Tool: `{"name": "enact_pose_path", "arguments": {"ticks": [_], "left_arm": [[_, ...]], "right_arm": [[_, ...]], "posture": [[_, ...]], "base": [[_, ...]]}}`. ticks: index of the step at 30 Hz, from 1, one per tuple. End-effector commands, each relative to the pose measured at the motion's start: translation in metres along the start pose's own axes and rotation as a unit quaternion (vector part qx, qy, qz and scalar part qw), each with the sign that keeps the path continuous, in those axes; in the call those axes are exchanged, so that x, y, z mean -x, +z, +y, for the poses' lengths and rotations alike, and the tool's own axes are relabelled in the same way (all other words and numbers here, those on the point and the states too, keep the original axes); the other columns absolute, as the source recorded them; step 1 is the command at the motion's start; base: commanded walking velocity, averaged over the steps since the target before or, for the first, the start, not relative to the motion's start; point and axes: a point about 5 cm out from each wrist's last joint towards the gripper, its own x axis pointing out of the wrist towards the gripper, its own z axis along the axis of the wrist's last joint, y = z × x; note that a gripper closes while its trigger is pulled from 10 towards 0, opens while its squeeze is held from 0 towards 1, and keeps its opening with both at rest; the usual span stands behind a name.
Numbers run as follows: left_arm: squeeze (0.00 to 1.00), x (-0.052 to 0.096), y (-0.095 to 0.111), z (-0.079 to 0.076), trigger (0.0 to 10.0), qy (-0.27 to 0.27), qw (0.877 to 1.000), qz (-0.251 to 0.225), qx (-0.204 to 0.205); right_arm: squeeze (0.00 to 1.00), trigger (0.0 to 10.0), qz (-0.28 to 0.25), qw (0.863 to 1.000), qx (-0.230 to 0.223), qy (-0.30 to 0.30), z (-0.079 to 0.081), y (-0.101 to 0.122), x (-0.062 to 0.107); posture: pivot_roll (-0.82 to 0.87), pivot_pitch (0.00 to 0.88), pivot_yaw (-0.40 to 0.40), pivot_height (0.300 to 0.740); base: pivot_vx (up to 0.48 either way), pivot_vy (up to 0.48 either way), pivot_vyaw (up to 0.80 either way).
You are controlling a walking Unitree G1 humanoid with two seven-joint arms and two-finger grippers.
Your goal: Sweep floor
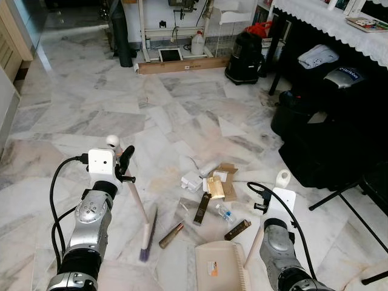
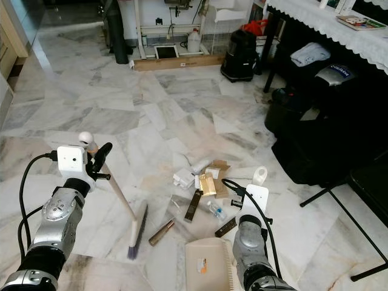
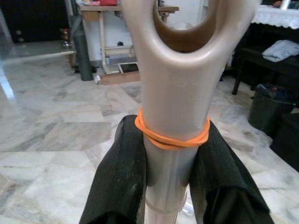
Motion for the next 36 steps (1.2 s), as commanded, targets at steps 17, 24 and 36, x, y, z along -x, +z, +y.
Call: {"name": "enact_pose_path", "arguments": {"ticks": [17,24,36], "left_arm": [[0.00,-0.003,0.007,0.001,10.0,-0.004,1.000,-0.014,-0.003],[0.00,-0.003,0.008,0.000,10.0,-0.006,1.000,-0.015,-0.004],[0.00,-0.004,0.007,-0.001,10.0,-0.007,1.000,-0.015,-0.002]], "right_arm": [[0.00,10.0,-0.058,0.997,-0.027,-0.041,-0.019,0.030,-0.015],[0.00,10.0,-0.038,0.998,-0.038,-0.030,-0.017,0.022,-0.013],[0.00,10.0,0.006,1.000,-0.020,-0.012,-0.013,0.001,-0.004]], "posture": [[0.10,0.016,-0.047,0.740],[0.10,0.016,-0.045,0.740],[0.10,0.018,-0.048,0.740]], "base": [[0.000,0.000,0.00],[0.000,0.000,0.00],[0.000,0.000,0.00]]}}
